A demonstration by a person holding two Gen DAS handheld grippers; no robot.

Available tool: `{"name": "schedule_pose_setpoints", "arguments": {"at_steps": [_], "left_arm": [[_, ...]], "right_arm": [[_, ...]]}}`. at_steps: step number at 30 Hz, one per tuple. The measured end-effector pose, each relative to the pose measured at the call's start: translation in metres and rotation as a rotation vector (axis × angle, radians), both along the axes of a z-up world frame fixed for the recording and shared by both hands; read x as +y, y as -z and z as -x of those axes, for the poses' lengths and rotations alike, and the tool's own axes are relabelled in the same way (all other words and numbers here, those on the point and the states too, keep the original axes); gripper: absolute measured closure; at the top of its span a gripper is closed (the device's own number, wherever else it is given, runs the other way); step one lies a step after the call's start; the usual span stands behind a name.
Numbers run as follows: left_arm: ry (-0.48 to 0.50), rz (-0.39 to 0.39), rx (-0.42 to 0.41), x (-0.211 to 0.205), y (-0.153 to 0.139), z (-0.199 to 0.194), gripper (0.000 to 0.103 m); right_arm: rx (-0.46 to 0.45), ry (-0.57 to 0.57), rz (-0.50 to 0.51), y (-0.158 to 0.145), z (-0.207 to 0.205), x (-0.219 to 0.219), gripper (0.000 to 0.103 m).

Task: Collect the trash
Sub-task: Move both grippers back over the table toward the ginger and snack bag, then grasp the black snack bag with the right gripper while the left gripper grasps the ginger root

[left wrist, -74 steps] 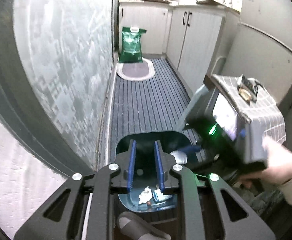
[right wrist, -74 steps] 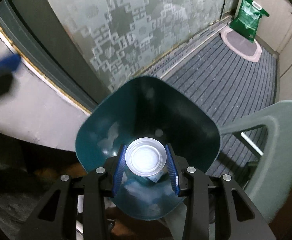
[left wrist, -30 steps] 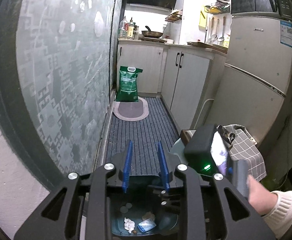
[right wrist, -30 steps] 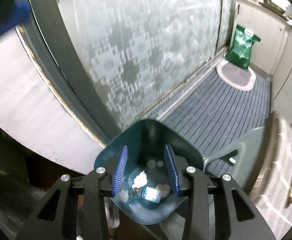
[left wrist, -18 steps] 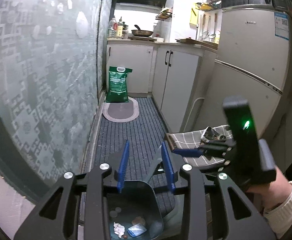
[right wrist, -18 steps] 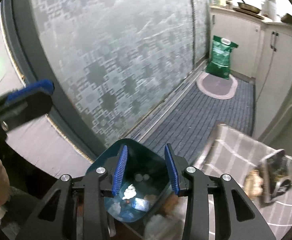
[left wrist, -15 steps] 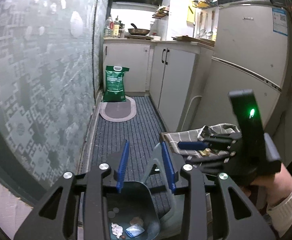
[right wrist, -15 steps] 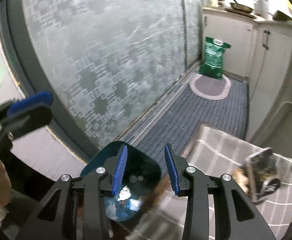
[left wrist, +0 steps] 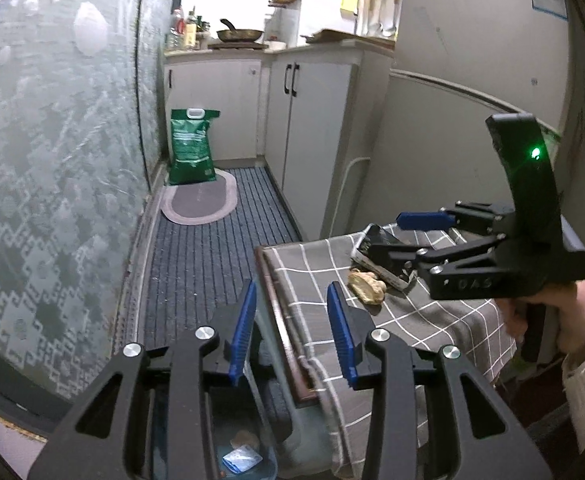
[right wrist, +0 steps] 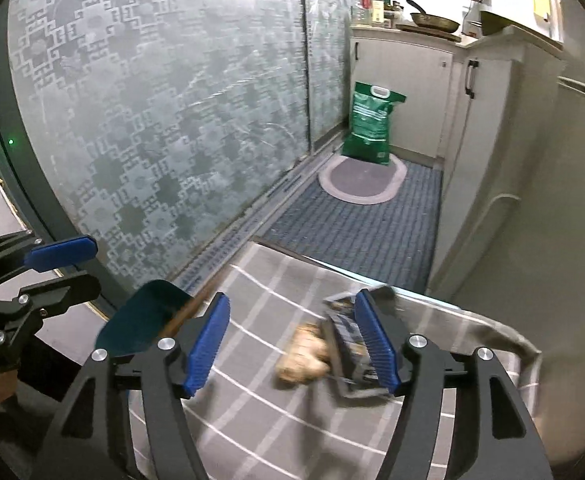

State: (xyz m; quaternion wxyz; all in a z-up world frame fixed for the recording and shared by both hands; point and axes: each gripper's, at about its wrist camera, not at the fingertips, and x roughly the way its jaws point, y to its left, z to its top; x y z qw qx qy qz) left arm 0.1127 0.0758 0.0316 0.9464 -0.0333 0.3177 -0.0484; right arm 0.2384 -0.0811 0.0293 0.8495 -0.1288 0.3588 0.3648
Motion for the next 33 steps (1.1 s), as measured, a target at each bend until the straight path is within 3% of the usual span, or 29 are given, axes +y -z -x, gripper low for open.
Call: {"name": "schedule_pose_setpoints", "arguments": {"at_steps": [6,17,26,29,33], "left_arm": [[0.018,0.002,0.041,-0.01,0.015,-0.017,0.061],[0.062,-0.022,0.117,-0.03,0.036,-0.04,0.059],[0.127,-0.048,0.168,-0.05,0.05,-0.05,0.058],[0.142,-0.057,0.18,-0.055,0.054,-0.053,0.058],[0.149,-0.056,0.19,-0.059,0.057,-0.058,0.058]], "right_arm": [[0.007,-0.016,0.083,0.018,-0.014,-0.021,0.03],[0.045,-0.062,0.185,0.051,-0.023,-0.028,0.029],[0.089,-0.069,0.158,0.057,-0.037,-0.029,0.03],[0.096,-0.074,0.145,0.057,-0.04,-0.03,0.05],[0.099,-0.08,0.135,0.055,-0.038,-0.031,0.054]]}}
